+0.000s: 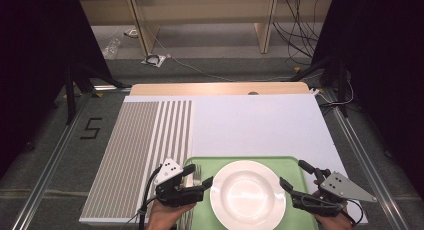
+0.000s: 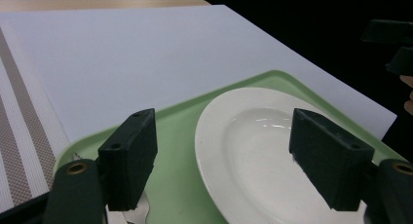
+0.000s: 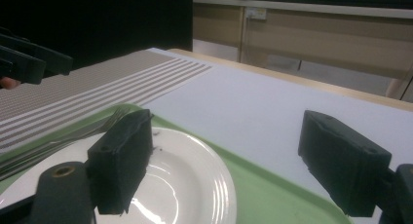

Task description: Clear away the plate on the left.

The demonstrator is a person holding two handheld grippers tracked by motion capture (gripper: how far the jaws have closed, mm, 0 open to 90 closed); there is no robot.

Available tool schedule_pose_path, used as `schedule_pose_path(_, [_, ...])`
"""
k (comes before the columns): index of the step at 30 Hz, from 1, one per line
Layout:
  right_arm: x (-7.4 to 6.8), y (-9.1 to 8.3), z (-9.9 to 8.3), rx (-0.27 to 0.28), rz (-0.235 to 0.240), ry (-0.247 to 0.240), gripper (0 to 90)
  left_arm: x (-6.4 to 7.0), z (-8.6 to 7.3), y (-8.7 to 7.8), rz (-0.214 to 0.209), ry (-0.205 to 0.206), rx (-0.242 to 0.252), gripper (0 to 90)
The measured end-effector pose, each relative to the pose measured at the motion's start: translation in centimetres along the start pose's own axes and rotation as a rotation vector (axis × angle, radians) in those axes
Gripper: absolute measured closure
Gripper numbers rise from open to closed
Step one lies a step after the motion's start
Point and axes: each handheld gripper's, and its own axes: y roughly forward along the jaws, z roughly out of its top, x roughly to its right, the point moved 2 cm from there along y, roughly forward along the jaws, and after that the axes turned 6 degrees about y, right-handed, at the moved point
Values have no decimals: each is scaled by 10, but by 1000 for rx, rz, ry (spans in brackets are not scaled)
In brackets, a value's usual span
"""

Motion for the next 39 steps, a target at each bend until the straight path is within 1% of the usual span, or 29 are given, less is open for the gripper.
schedule_pose_path(4, [0,0,0,-1,0,0,210,-2,1,-2,2,17,22,247])
schedule_pose_path(10, [0,0,0,1,-1,-1,210,-6,1,-8,18,85,48,245])
schedule_pose_path(14, [0,-1,0,3,0,0,210,-6,1,-10,8,107,66,233])
schedule_pose_path(17, [0,-1,0,3,2,1,210,-6,1,-11,13,124,73,229])
schedule_pose_path(20, [-1,-1,1,3,2,0,209,-8,1,-14,19,121,87,214])
schedule_pose_path(23, [-2,-1,1,5,3,-1,210,-10,1,-16,14,111,103,214])
schedule_pose_path(26, [-2,-1,1,5,4,-2,210,-11,2,-17,20,96,104,188])
schedule_pose_path(28, [-1,-1,1,4,3,-2,210,-12,2,-17,19,94,102,186])
schedule_pose_path(39, [-1,-1,1,6,1,-4,209,-13,2,-16,31,92,112,167])
